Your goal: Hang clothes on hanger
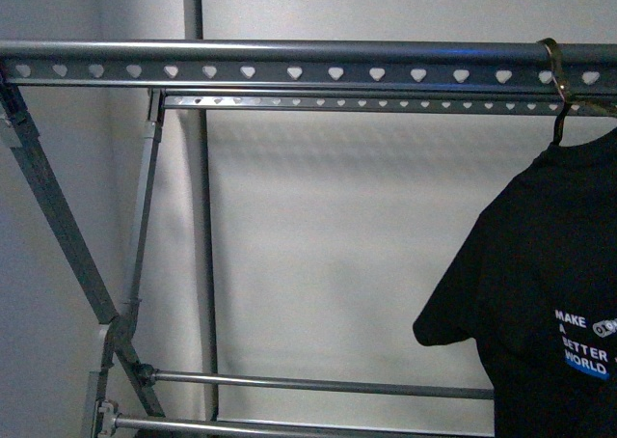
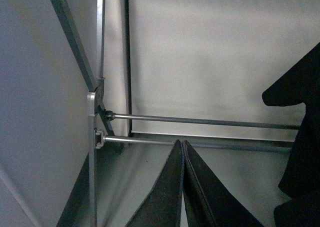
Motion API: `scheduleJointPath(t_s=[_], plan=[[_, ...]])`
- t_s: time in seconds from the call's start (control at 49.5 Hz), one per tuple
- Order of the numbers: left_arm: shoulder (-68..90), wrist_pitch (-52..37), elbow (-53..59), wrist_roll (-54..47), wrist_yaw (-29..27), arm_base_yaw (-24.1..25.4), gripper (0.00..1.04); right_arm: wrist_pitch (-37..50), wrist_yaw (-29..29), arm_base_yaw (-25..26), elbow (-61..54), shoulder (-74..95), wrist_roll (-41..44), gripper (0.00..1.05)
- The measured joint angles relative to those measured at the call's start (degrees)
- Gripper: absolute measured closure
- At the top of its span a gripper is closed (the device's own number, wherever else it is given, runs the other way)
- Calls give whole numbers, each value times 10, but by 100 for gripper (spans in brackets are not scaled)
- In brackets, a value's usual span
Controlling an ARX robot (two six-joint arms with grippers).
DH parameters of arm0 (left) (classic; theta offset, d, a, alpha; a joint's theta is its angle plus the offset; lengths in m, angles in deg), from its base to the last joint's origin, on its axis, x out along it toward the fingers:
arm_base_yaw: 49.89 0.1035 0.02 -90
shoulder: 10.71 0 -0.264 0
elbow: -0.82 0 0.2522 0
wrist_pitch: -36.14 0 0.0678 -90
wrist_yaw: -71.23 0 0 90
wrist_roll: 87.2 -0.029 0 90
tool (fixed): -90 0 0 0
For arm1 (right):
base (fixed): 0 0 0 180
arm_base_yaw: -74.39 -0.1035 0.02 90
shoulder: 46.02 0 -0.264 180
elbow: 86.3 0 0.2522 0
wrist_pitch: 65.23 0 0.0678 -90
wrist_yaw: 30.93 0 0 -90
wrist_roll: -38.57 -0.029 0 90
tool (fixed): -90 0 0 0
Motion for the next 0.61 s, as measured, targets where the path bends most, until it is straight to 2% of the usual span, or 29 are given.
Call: scheduleJointPath(t_s=[0.222, 0.364, 0.424, 0.465, 0.606], plan=[[-50, 5, 41, 0, 0, 0, 101, 51, -20, -32, -37, -3, -12, 102], [-93, 23, 67, 0, 0, 0, 101, 228, -108, -71, -176, -61, 45, 73], [-117, 36, 78, 0, 0, 0, 101, 348, -137, -79, -269, -127, 58, 57], [-127, 43, 82, 0, 0, 0, 101, 401, -157, -84, -313, -167, 70, 51], [-158, 62, 92, 0, 0, 0, 101, 532, -199, -109, -458, -323, 116, 28]])
